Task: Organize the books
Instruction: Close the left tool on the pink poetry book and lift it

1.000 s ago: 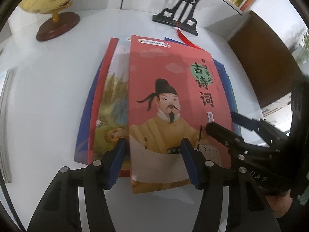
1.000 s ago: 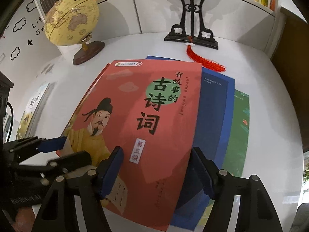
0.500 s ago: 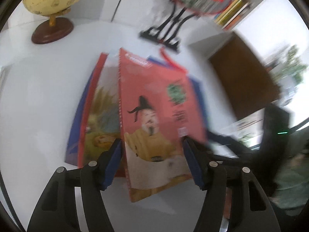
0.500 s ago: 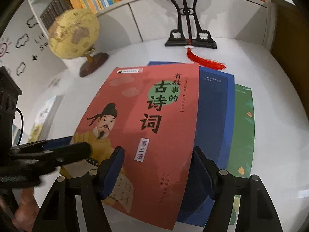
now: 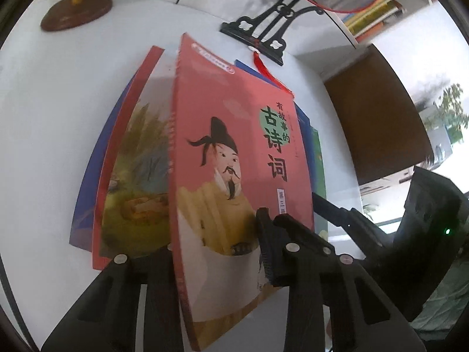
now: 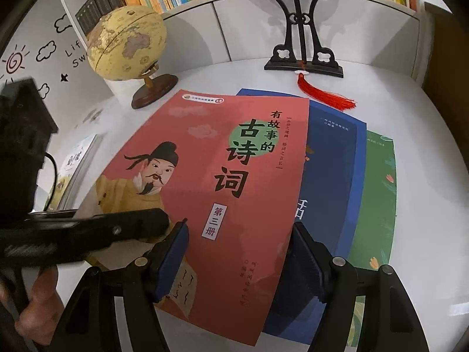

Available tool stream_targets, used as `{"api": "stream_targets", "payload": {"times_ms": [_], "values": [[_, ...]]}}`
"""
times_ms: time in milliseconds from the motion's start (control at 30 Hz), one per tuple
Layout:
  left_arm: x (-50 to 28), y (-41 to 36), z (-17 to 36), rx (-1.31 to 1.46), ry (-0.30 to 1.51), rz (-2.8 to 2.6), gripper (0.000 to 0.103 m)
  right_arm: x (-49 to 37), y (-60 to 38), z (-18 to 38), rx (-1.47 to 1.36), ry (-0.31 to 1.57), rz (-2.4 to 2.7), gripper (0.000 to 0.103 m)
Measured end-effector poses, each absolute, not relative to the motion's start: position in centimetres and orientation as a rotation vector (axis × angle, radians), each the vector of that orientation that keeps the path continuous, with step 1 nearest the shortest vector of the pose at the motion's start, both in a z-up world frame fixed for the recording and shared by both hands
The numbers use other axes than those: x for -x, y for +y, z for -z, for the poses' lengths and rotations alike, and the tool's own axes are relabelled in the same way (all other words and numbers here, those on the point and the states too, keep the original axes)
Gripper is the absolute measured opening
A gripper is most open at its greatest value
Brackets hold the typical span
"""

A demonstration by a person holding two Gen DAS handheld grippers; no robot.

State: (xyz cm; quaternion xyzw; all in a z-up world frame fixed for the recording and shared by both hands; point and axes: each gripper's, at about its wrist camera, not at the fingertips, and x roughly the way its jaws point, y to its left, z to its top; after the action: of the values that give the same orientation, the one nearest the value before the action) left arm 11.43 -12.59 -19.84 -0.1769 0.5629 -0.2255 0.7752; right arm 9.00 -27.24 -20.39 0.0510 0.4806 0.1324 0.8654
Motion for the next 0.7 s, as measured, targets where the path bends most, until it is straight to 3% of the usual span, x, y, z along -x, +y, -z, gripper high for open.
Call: {"api": "stream_targets", "payload": {"times_ms": [133, 200, 367, 700], "values": [[-10.7, -13.3, 19.2, 0.328, 1.200, 0.467, 0.025, -9.1, -26.7, 20.2, -0.059, 1.015, -0.268, 0.071], [-10.5, -13.3, 18.7, 0.342, 1.198, 0.493, 0.018, -9.1, -26.7, 20.0, -0.061, 1.015, -0.266, 0.071], [-8.8, -14.6, 16.0, 0.183, 1.115, 0.470, 0.014, -8.6, -26.0, 18.6, -0.061, 1.000, -0.319, 0.070], [-8.0, -11.9, 12.4, 0.176, 1.028, 0.459, 0.014, -7.3, -23.3, 14.4, -0.009, 0.915, -0.356, 0.070]]}}
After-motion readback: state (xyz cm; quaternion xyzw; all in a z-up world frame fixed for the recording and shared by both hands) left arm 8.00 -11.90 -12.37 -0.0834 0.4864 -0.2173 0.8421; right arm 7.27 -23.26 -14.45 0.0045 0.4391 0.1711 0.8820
